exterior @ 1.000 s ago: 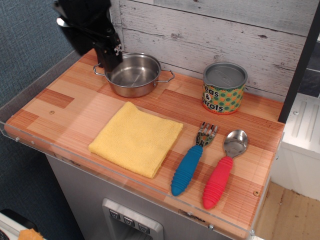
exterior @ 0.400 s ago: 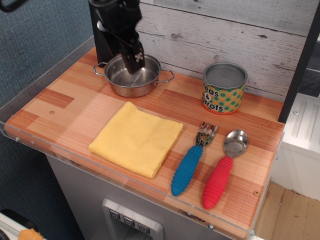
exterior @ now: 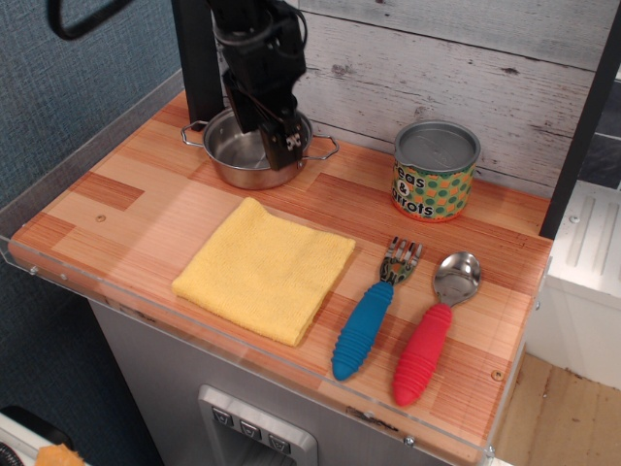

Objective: Place the pot on top of the towel

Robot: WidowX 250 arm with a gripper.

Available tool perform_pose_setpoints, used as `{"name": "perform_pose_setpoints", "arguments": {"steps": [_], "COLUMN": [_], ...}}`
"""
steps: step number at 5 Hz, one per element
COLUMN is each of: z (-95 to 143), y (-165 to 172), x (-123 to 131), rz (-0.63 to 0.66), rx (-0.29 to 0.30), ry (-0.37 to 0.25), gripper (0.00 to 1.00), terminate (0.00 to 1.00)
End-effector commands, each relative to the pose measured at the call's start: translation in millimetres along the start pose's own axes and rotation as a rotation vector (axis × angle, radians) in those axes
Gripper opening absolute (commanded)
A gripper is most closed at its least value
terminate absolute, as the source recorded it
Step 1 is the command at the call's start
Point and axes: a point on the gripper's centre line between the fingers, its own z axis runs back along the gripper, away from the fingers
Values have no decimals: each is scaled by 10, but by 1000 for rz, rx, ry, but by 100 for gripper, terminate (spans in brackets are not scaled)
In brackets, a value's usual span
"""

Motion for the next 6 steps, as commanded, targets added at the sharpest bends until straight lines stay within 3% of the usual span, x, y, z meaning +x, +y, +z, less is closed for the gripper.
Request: {"name": "perform_pose_setpoints", "arguments": {"steps": [1,4,5,6], "z": [-96,-293,-287,-281], "y": [39,47,50,73], "x": [134,108,113,104], "rz": [-24,-36,-33,-26], "rx": [50,31,36,41], "ry": [-22,-5,-13,-16], "gripper": [100,100,0,0], "terminate": [0,0,0,0]}}
